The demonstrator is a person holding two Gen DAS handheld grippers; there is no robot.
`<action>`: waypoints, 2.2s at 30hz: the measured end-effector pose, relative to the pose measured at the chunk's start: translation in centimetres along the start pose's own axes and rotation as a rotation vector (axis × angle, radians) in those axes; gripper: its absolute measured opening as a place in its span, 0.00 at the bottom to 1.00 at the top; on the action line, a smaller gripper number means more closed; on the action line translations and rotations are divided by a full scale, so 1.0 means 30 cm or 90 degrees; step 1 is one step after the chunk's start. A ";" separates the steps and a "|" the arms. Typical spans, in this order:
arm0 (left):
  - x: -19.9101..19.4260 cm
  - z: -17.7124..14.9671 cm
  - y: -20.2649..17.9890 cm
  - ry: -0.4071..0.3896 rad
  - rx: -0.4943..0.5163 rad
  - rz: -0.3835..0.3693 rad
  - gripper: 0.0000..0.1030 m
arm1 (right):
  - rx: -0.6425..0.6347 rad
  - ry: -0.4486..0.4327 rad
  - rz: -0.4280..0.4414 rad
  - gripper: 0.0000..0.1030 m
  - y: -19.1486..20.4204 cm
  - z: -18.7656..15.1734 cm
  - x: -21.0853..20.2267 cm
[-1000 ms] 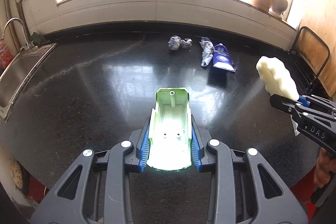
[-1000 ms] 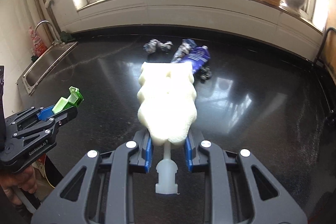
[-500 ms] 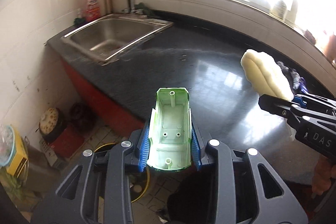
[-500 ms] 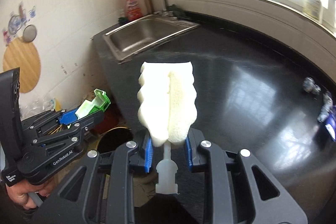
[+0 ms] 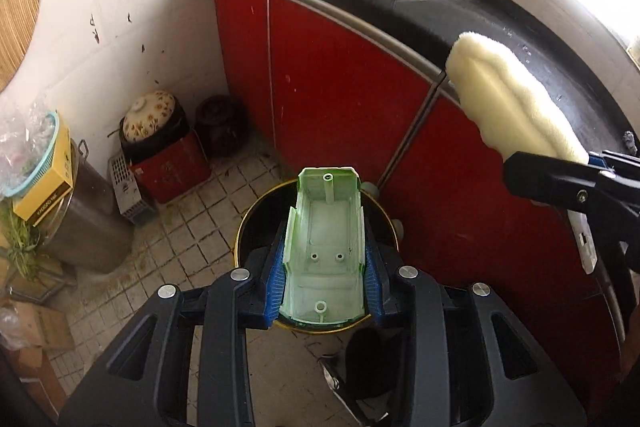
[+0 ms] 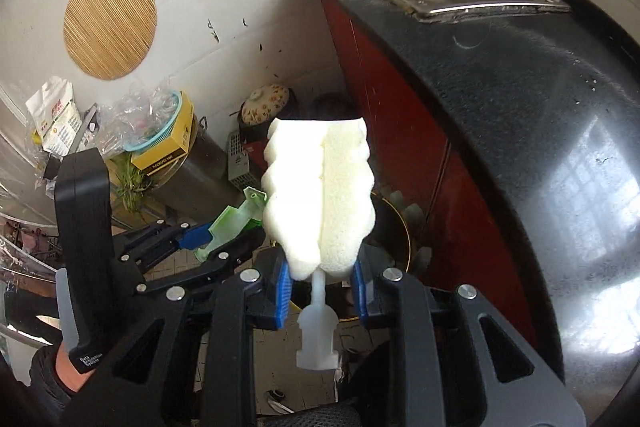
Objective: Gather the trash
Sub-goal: 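Carry tray and foam block over the black bin and open both tools, then return both tools to the trash on the countertop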
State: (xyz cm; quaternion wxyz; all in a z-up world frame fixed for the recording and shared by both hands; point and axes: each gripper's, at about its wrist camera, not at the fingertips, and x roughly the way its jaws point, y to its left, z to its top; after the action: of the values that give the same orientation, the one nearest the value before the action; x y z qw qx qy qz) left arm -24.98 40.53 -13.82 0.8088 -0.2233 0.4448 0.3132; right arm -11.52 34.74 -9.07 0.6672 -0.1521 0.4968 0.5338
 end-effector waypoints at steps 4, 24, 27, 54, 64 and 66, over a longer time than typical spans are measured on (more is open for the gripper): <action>0.062 -0.043 0.007 0.028 -0.010 -0.007 0.32 | 0.000 0.032 -0.014 0.24 0.003 -0.012 0.077; 0.111 -0.034 0.055 0.030 -0.021 0.017 0.76 | 0.015 0.032 -0.010 0.66 0.025 0.026 0.099; 0.101 -0.026 0.050 0.027 -0.019 0.017 0.76 | 0.022 0.024 -0.009 0.66 0.006 0.020 0.073; -0.315 -0.001 -1.275 -0.089 0.418 -0.343 0.78 | 0.428 -0.274 -0.450 0.71 -0.793 -0.842 -1.195; -0.376 -0.175 -1.525 -0.070 0.519 -0.394 0.78 | 0.512 -0.276 -0.464 0.71 -0.911 -1.125 -1.320; -0.371 -0.169 -1.531 -0.072 0.520 -0.389 0.78 | 0.513 -0.278 -0.458 0.71 -0.898 -1.111 -1.312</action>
State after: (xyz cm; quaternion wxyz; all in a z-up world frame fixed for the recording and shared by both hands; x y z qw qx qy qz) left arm -0.05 1.52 -3.00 0.9076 0.0088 0.4006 -0.1252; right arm -2.43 -22.14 -0.75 0.8989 0.0682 0.4284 0.0612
